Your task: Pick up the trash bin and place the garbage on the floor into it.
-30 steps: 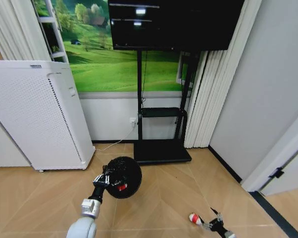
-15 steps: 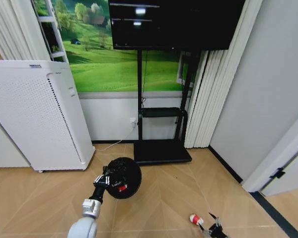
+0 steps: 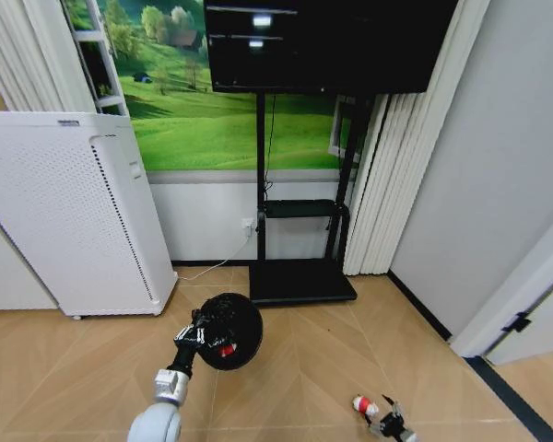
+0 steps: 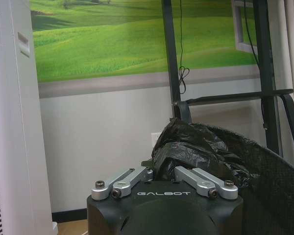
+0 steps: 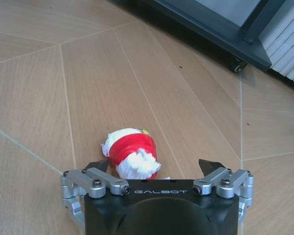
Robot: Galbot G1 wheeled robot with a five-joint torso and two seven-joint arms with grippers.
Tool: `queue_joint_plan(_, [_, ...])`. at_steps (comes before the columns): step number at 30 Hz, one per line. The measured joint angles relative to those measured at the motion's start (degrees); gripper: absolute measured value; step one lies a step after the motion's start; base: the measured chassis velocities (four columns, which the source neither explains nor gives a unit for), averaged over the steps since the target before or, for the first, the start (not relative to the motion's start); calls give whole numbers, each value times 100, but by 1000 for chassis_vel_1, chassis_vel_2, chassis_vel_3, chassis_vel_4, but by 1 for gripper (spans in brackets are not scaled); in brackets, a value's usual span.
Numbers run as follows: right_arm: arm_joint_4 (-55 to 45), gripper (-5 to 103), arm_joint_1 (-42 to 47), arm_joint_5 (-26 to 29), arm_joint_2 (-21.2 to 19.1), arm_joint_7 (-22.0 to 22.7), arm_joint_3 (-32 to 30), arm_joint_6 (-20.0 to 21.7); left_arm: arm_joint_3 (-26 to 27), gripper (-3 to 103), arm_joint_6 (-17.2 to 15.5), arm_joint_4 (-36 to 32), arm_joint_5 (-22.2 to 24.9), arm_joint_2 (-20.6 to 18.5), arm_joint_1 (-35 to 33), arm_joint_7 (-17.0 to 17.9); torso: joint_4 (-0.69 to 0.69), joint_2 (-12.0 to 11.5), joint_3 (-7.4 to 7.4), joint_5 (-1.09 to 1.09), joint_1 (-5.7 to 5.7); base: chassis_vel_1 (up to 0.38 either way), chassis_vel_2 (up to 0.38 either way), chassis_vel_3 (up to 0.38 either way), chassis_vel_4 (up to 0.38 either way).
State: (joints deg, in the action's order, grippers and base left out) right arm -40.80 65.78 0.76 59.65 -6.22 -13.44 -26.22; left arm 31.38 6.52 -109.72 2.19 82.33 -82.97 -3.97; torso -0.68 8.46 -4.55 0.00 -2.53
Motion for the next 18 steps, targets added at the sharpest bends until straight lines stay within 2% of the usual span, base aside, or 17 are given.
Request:
queue_joint_plan(12, [353,101,-343,-164,160,-10,135,-69,24,6,24,74,16,-29,28,0,0,0,0,0,0,0,0,0,0])
queue_joint_plan(13, [366,92,-355,-168,160,-20,136,-74,25,6,25,79,18,-30,32,0,0,0,0,0,0,0,0,0,0])
queue_joint_plan(14, [394,87,-375,-175,160,-58,136,-98,24,6,27,96,19,-31,40,0,0,0,0,0,0,0,0,0,0])
queue_joint_plan(16, [416,87,-382,-179,160,-86,132,-124,20,6,28,109,20,-31,44,0,0,1,0,0,0,0,0,0,0])
queue_joint_plan(17, [442,76,-379,-183,156,-114,117,-163,10,6,34,130,20,-26,46,0,0,1,0,0,0,0,0,0,0])
queue_joint_plan(18, [442,76,-379,-183,156,-114,117,-163,10,6,34,130,20,-26,46,0,0,1,0,0,0,0,0,0,0])
